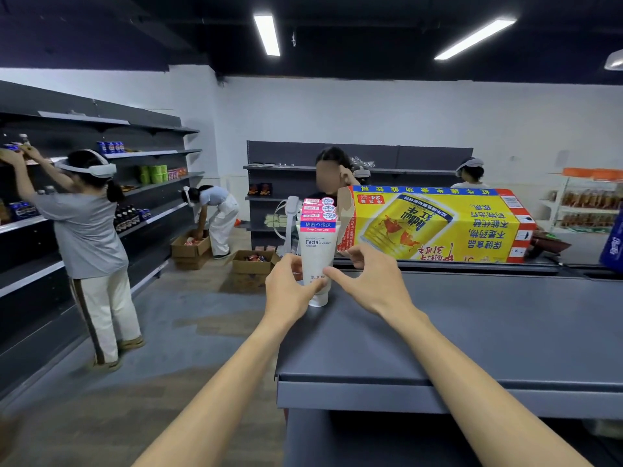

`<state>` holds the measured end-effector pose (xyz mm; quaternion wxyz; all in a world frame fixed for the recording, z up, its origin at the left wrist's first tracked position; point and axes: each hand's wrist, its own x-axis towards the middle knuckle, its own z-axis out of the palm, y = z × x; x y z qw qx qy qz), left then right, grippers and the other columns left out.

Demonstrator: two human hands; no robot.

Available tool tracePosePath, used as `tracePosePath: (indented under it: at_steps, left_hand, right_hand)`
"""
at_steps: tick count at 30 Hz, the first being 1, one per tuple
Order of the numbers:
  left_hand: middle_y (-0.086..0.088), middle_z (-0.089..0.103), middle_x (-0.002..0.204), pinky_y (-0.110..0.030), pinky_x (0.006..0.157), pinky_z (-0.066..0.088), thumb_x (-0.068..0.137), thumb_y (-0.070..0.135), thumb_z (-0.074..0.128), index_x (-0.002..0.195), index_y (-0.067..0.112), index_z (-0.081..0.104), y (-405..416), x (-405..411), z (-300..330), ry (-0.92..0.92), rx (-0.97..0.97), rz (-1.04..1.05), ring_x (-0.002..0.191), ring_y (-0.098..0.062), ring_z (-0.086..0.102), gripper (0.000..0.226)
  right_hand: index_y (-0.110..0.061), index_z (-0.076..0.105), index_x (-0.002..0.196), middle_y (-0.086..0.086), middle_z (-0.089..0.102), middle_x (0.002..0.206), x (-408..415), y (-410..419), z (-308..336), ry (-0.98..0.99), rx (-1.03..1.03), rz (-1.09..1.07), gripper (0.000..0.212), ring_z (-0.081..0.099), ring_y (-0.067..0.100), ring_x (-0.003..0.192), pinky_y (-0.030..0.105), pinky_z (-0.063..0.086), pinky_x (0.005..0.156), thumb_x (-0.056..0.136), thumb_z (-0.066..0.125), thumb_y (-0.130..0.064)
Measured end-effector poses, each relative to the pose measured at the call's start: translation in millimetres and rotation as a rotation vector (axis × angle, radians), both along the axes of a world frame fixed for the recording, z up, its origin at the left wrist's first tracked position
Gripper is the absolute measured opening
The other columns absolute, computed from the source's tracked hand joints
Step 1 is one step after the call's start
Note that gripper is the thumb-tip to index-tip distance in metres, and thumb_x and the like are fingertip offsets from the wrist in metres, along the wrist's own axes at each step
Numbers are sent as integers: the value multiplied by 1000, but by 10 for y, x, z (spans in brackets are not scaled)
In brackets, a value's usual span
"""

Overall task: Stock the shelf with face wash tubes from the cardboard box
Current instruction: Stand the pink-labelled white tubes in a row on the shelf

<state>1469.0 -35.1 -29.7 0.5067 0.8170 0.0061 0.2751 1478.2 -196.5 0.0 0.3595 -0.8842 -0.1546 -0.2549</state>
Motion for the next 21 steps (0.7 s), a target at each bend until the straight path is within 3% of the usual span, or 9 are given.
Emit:
tracePosePath:
  at_steps: [3,13,21]
  left_hand:
    - [0,65,112,-18,75,49,70,29,89,108,15,54,6,-41,16,45,10,13,98,-13,62,53]
    - [-2,69,109,-42,90,55,69,36,88,111,14,65,-46,-384,15,3,130,172,102,-19,64,53]
    - [-1,68,106,-41,87,55,72,30,84,111,18,64,-263,-834,-69,-37,183,156,99,-17,64,46]
  right_hand:
    - [-19,63,117,-6,67,112,-39,-23,19,-6,-2,-7,60,60,10,104,28,50,89,75,75,-59]
    - [-17,63,115,-4,67,108,-349,-175,58,-28,4,16,56,61,11,100,26,49,88,77,75,-55]
    - [-17,63,116,-2,68,108,-683,-412,-90,-22,12,18,54,63,16,100,39,51,94,77,75,-52]
